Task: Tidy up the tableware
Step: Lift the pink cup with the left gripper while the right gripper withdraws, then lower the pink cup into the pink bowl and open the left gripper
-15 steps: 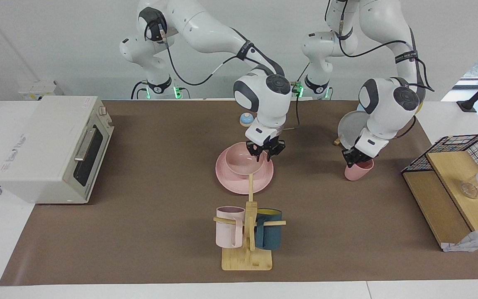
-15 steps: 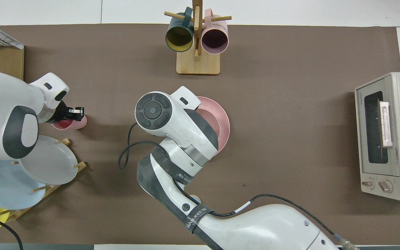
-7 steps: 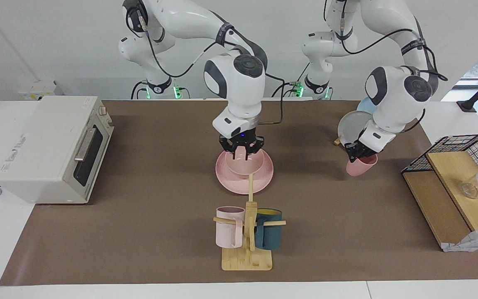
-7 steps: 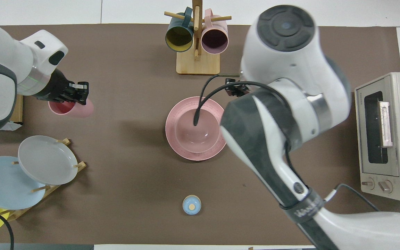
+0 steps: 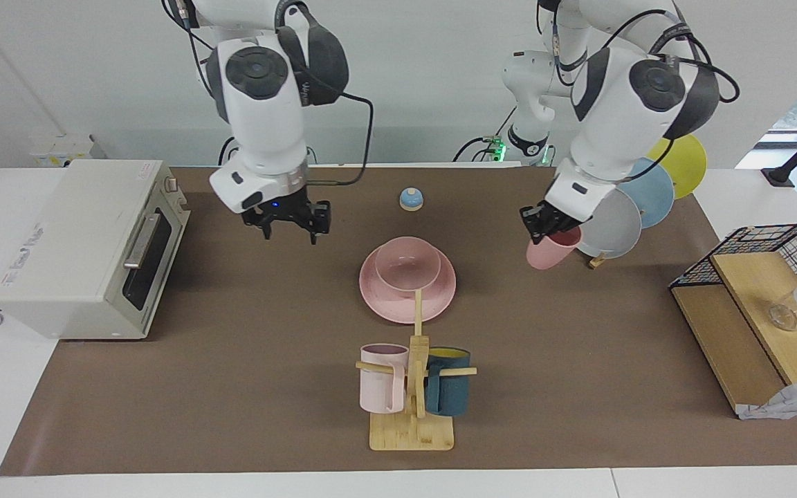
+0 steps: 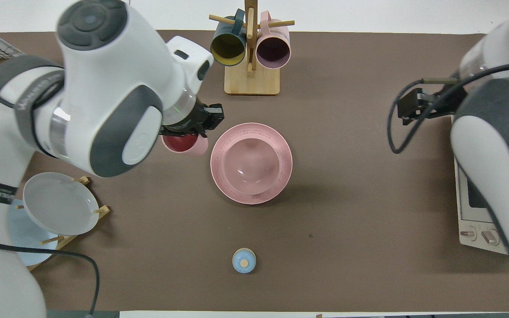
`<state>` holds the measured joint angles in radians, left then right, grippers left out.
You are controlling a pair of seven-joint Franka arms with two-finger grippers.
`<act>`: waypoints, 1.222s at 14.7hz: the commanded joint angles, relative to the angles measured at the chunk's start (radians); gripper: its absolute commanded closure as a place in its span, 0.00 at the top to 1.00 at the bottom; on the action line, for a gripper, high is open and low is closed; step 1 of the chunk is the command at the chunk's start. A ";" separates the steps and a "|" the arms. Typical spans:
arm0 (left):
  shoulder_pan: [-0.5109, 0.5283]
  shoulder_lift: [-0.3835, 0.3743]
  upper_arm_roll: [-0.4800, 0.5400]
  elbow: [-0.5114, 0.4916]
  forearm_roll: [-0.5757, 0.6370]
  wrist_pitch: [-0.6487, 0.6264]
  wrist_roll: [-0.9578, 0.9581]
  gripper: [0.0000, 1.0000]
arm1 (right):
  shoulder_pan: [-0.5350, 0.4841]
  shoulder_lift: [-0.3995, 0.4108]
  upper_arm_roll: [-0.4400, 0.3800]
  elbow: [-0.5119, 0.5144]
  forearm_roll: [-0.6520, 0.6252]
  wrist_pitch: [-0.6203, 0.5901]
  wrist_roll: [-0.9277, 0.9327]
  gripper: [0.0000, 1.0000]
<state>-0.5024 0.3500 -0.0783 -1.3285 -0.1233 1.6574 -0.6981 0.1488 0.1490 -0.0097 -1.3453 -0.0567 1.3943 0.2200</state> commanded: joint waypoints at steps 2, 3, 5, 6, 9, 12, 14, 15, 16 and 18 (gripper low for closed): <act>-0.083 0.072 0.018 0.060 -0.010 0.034 -0.110 0.00 | -0.024 -0.046 -0.042 -0.094 0.023 0.015 -0.120 1.00; -0.100 0.092 0.018 0.057 -0.006 0.063 -0.132 0.00 | -0.025 -0.057 -0.045 -0.115 0.023 0.018 -0.140 1.00; -0.114 0.102 0.018 0.026 -0.003 0.102 -0.144 0.00 | -0.038 -0.088 -0.050 -0.172 0.023 0.034 -0.157 1.00; -0.114 0.102 0.018 0.008 -0.003 0.117 -0.149 0.00 | -0.055 -0.098 -0.053 -0.205 0.023 0.061 -0.166 1.00; -0.117 0.104 0.018 -0.043 -0.003 0.188 -0.197 0.00 | -0.066 -0.144 -0.084 -0.305 0.026 0.133 -0.214 1.00; -0.137 0.116 0.018 -0.077 -0.001 0.232 -0.222 0.00 | -0.069 -0.170 -0.105 -0.360 0.029 0.159 -0.229 1.00; -0.139 0.127 0.018 -0.092 -0.001 0.249 -0.224 0.00 | -0.072 -0.189 -0.107 -0.389 0.032 0.181 -0.252 1.00; -0.137 0.129 0.018 -0.101 -0.001 0.257 -0.230 0.00 | -0.077 -0.190 -0.107 -0.394 0.032 0.184 -0.252 1.00; -0.137 0.129 0.018 -0.118 -0.003 0.272 -0.231 0.00 | -0.077 -0.190 -0.108 -0.396 0.035 0.186 -0.252 1.00; -0.137 0.129 0.018 -0.161 -0.003 0.324 -0.231 0.00 | -0.078 -0.190 -0.110 -0.394 0.035 0.187 -0.252 1.00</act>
<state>-0.6268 0.4873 -0.0743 -1.4377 -0.1232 1.9229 -0.9146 0.0853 -0.0127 -0.1191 -1.7023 -0.0458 1.5528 -0.0030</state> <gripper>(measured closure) 0.947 0.000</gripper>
